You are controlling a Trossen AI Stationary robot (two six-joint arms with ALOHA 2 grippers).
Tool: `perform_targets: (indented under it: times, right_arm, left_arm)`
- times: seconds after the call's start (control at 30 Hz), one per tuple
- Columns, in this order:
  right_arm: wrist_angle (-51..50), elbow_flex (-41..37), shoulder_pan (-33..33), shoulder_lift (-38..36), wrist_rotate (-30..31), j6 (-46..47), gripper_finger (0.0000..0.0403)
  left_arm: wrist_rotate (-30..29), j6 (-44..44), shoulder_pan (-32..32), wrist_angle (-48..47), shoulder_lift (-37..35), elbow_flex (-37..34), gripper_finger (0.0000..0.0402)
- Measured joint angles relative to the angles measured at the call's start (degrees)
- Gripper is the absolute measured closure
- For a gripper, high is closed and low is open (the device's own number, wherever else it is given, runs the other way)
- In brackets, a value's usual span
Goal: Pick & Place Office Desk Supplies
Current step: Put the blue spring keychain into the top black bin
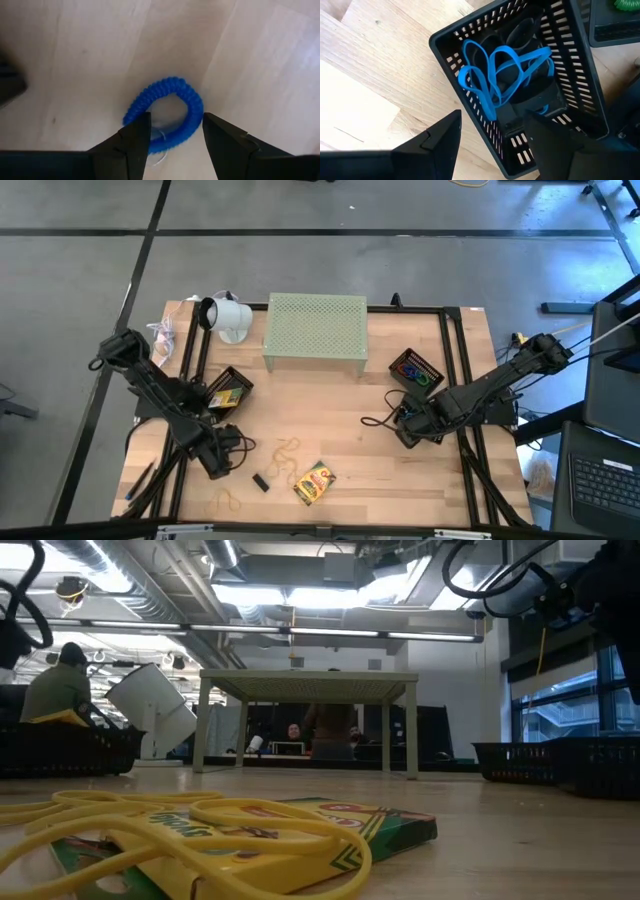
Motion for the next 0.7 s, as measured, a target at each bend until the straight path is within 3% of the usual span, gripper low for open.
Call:
perform_targets:
  times: [0.3,0.63,0.7]
  right_arm:
    - [0.2,0.0,0.0,0.0,0.0,0.0,0.0191]
    - [0.2,0.0,0.0,0.0,0.0,0.0,0.0191]
    - [0.2,0.0,0.0,0.0,0.0,0.0,0.0191]
  left_arm:
    - [-0.9,0.0,0.0,1.5,-0.2,-2.6,0.0235]
    - [-1.1,2.9,0.1,2.0,-0.5,-1.9,0.0379]
    - [-1.1,4.1,0.4,1.6,-0.6,-1.1,0.0389]
